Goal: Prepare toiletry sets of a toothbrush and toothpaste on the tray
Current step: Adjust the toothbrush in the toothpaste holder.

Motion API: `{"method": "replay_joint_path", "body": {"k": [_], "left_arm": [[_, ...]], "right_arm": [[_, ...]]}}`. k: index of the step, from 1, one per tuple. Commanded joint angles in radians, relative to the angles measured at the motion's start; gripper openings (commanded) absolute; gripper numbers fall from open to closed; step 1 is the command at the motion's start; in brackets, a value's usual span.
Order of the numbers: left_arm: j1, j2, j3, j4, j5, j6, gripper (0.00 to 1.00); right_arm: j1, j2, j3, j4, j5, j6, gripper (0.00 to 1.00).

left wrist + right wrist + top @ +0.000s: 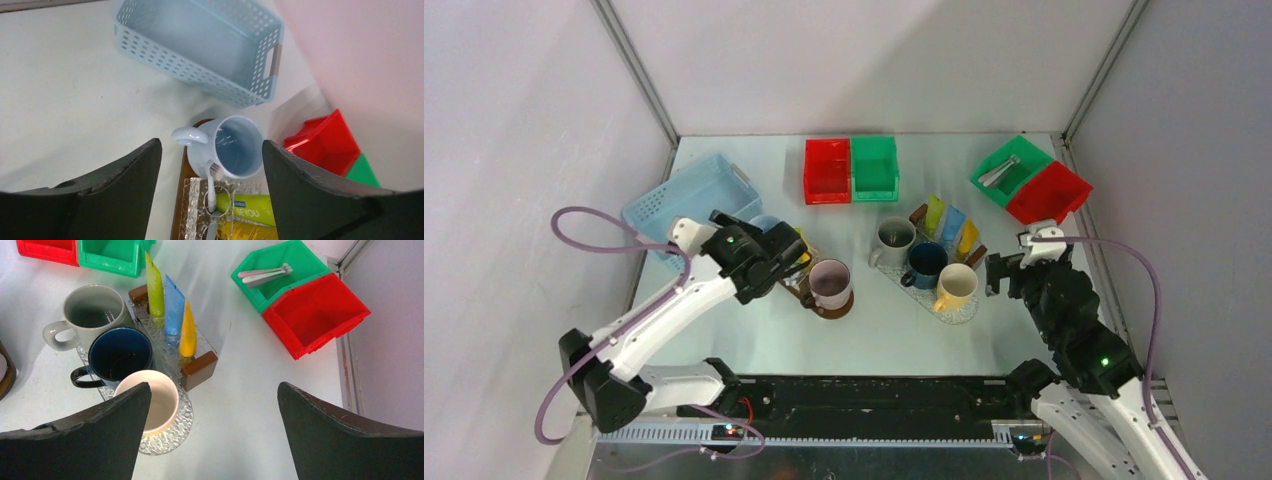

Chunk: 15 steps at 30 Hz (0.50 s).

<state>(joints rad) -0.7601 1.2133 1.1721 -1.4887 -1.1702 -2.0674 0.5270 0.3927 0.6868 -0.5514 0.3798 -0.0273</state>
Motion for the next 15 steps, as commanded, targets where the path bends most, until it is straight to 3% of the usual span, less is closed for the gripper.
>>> {"method": "replay_joint_path", "body": {"k": [1,5,6,7,8,9,10,11,12,13,15], "left_arm": [[-0.008,-0.08,0.008,-0.007,-0.165,0.105,0.84],[-0.008,-0.172,-0.019,0.242,-0.236,0.491,0.97],[-0.008,-0.215,-0.044,0.299,-0.248,0.668,0.98],[-0.008,-0.239,-0.06,0.448,-0.252,0.773,0.99],[-0.008,-0.295,-0.104,0.546,-0.246,1.015,0.99],[-0.008,-0.324,-0.132,0.753,-0.234,1.146,1.0],[-0.007,-0.388,-0.196,0.869,-0.189,1.404,1.0],[-0.008,-0.42,-0.232,1.076,-0.159,1.515,1.0],[-0.008,-0.5,-0.291,1.164,-0.091,1.701,1.0],[-0.006,-0.525,-0.321,1.304,-0.057,1.831,1.0],[0.004,-0.589,-0.378,1.429,0.048,1.96,1.0]], "right_arm": [[-0.018,0.1,0.092,-0.002,-0.003,0.047,1.0],[-0.149,0.223,0.167,-0.024,-0.095,0.135,1.0],[-0.177,0.264,0.19,-0.022,-0.118,0.172,1.0],[-0.24,0.307,0.201,-0.02,-0.174,0.193,1.0],[-0.27,0.327,0.222,-0.014,-0.203,0.238,1.0],[-0.329,0.369,0.232,-0.008,-0.261,0.26,0.99],[-0.357,0.392,0.245,0.007,-0.286,0.303,0.97],[-0.4,0.43,0.251,0.017,-0.325,0.322,0.96],[-0.418,0.451,0.259,0.039,-0.336,0.359,0.95],[-0.447,0.498,0.269,0.051,-0.353,0.375,0.94],[-0.481,0.563,0.286,0.103,-0.354,0.416,0.93]]}}
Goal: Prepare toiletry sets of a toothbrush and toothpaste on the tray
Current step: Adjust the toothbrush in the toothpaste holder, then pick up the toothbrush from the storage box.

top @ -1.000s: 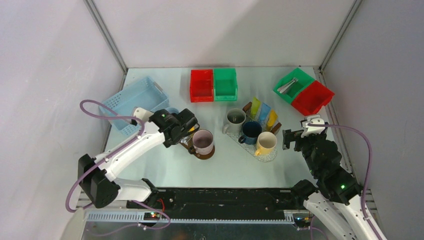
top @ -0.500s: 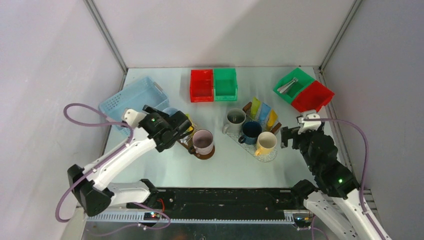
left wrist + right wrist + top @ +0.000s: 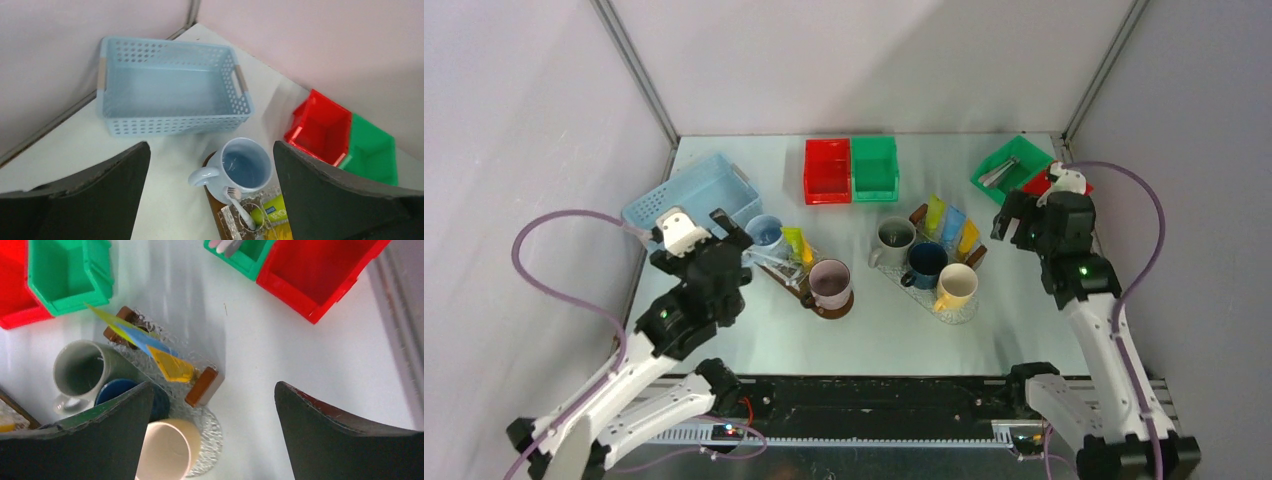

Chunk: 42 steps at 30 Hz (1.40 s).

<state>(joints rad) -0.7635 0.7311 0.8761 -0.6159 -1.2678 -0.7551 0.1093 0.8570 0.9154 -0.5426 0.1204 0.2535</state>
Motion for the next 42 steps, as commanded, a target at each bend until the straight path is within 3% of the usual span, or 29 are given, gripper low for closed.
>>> {"method": "replay_joint_path", "body": {"k": [1,10,18,25,32,42], "left_arm": [[0.013,-0.134,-0.091,0.572,0.21,0.676,1.0],[0.207,-0.117,-0.012,0.487,0.608,0.788,1.0],[0.371,-0.122,-0.082,0.543,0.768,0.739,1.0],[0.463,-0.16,-0.155,0.592,0.772,0.691,1.0],[0.481,-0.178,-0.198,0.65,0.724,0.725,0.99],[0.484,-0.166,-0.213,0.668,0.709,0.742,0.97]], "right_arm": [[-0.071,0.123,0.065,0.104,-0.094,0.167,0.92],[-0.152,0.5,0.214,0.251,-0.072,0.36,0.83],[-0.168,0.819,0.406,0.265,-0.087,0.485,0.71],[-0.197,0.982,0.468,0.306,-0.093,0.553,0.63],[-0.213,1.092,0.482,0.373,-0.168,0.594,0.45],[-0.217,1.184,0.512,0.439,-0.201,0.633,0.4]]}}
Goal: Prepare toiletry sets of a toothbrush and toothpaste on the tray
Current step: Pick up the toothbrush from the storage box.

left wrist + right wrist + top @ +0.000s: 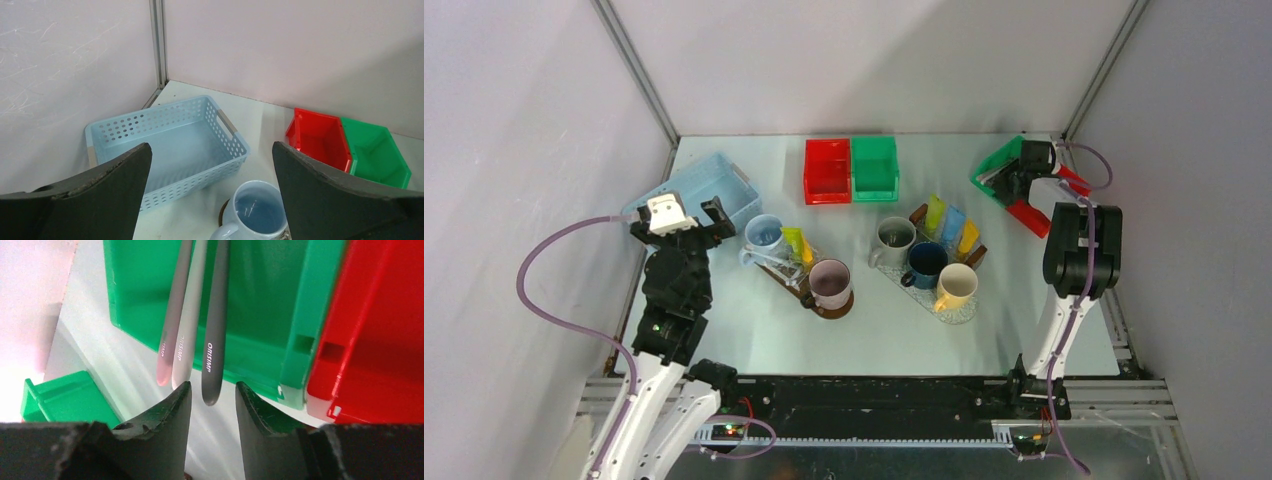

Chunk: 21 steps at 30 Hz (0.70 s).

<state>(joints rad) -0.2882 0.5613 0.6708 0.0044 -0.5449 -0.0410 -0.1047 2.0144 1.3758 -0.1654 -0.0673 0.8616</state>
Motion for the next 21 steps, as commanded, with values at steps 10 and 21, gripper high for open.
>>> {"method": "replay_joint_path", "body": {"k": [10,21], "left_arm": [[0.011,0.011,-0.012,0.052,0.001,0.024,0.95],[0.01,-0.013,0.007,0.034,0.082,-0.021,0.95]], "right_arm": [[-0.012,-0.003,0.024,0.056,-0.039,0.019,0.05],[-0.012,-0.294,-0.148,0.038,-0.05,-0.007,0.0]]}}
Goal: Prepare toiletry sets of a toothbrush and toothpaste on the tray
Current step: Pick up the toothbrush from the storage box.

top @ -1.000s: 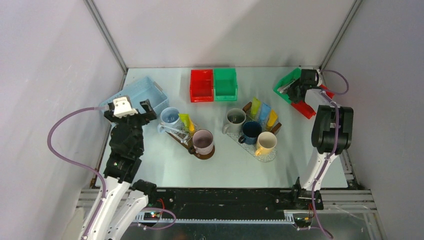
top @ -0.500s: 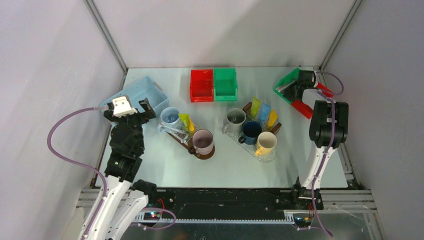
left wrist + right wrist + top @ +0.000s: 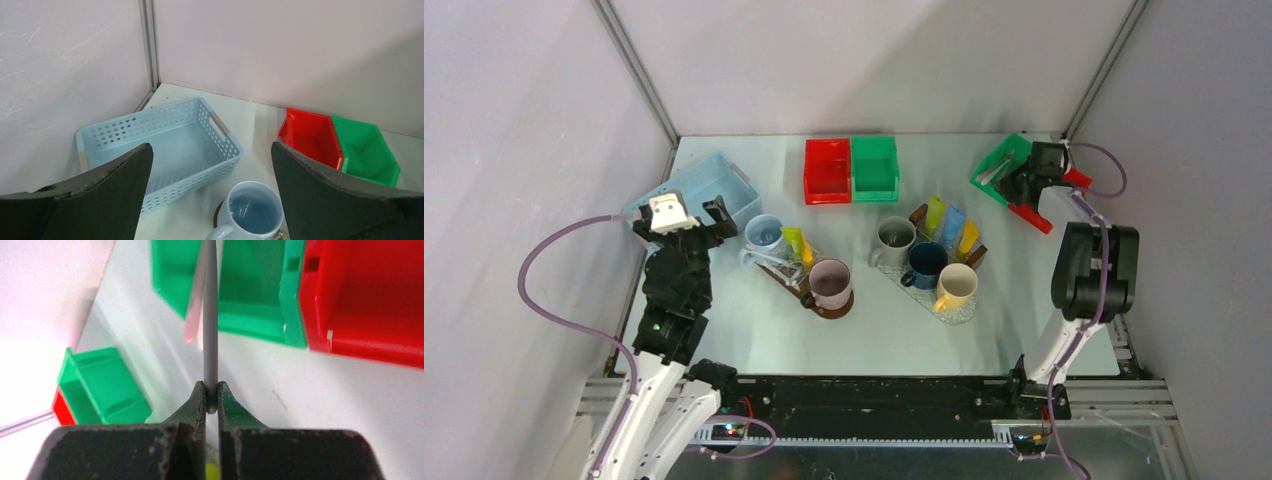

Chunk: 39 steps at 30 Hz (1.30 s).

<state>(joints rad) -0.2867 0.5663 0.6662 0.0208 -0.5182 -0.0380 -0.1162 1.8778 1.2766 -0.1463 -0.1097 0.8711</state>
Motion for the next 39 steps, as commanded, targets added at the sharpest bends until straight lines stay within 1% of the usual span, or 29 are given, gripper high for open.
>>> {"method": "replay_joint_path", "body": {"k": [1,4,9,12,13,15,18,20,25,28,29,32,35,37,39], "left_arm": [[0.008,-0.019,0.021,0.009,0.066,-0.029,0.95],[0.008,-0.015,0.055,-0.012,0.132,-0.057,0.95],[0.006,0.02,0.167,-0.136,0.272,-0.122,0.95],[0.006,0.05,0.218,-0.182,0.347,-0.206,0.95],[0.005,0.059,0.224,-0.194,0.393,-0.241,0.95],[0.002,0.075,0.241,-0.198,0.467,-0.295,0.94],[-0.025,0.099,0.271,-0.192,0.561,-0.343,0.93],[-0.06,0.122,0.297,-0.196,0.585,-0.355,0.93],[-0.136,0.19,0.361,-0.199,0.628,-0.36,0.93],[-0.171,0.225,0.381,-0.155,0.661,-0.391,0.92],[-0.178,0.232,0.383,-0.143,0.665,-0.407,0.92],[-0.222,0.273,0.393,-0.08,0.675,-0.446,0.92],[-0.262,0.313,0.406,-0.033,0.671,-0.478,0.92],[-0.287,0.34,0.408,0.045,0.655,-0.507,0.91],[-0.305,0.366,0.414,0.087,0.641,-0.537,0.9]], "right_arm": [[0.0,-0.206,-0.061,0.016,-0.008,-0.018,0.0],[0.003,-0.303,-0.114,0.0,-0.017,-0.036,0.0],[0.028,-0.515,-0.196,-0.016,-0.025,-0.082,0.0],[0.059,-0.644,-0.233,-0.013,-0.036,-0.116,0.0],[0.068,-0.667,-0.248,-0.012,-0.043,-0.134,0.0],[0.099,-0.733,-0.265,-0.004,-0.055,-0.172,0.0],[0.18,-0.833,-0.293,0.024,-0.079,-0.225,0.0],[0.228,-0.885,-0.317,0.056,-0.107,-0.264,0.0],[0.346,-0.978,-0.367,0.132,-0.205,-0.373,0.0],[0.416,-1.004,-0.384,0.184,-0.256,-0.476,0.0],[0.455,-1.014,-0.39,0.194,-0.262,-0.495,0.0],[0.521,-1.023,-0.42,0.258,-0.293,-0.542,0.0],[0.6,-1.017,-0.439,0.307,-0.298,-0.557,0.0],[0.655,-1.009,-0.448,0.332,-0.279,-0.581,0.0],[0.704,-0.998,-0.452,0.343,-0.241,-0.608,0.0]]}}
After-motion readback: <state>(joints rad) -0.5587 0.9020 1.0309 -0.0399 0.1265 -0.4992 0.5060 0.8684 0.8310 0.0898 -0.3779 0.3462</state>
